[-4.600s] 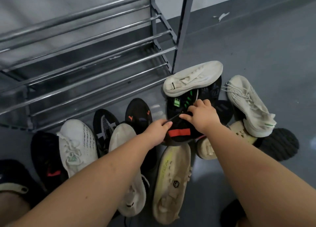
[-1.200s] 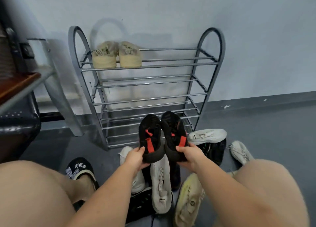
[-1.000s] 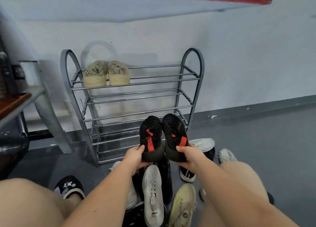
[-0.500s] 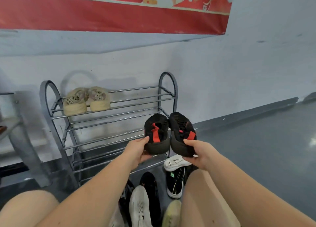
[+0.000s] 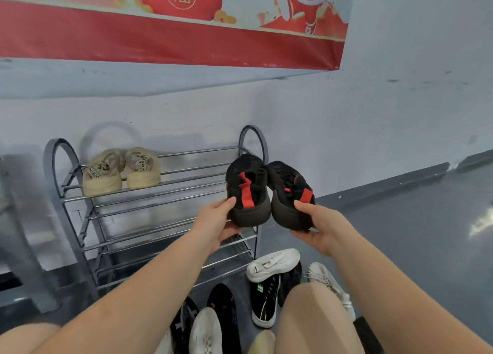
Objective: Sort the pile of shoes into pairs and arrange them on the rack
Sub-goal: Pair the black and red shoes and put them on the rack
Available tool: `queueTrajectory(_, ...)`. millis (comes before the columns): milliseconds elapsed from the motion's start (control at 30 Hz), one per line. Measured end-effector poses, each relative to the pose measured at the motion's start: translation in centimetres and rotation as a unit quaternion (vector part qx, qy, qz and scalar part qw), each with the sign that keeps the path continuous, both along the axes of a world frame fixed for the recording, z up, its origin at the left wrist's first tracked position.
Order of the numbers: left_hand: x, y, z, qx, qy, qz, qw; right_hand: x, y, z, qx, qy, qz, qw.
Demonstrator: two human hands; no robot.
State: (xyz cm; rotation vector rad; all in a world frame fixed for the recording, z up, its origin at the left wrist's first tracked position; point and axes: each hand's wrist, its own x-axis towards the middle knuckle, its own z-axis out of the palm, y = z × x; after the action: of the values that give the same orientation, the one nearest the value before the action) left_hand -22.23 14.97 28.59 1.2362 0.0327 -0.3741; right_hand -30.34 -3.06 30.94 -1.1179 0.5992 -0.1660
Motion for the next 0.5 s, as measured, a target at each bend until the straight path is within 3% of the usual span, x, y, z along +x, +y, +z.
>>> queueTrajectory(367,6.0,2.1,3.9,0.010,-0.018,0.052,0.998,8.4,0.9,2.7,-0.055,-0.048,0.068,0.995)
queueTrajectory(500,9.4,3.1,3.7,0.019,-0.015,0.059,0.998,12.6,1.3,2.2,-0.023,-0.039,0.095,0.994)
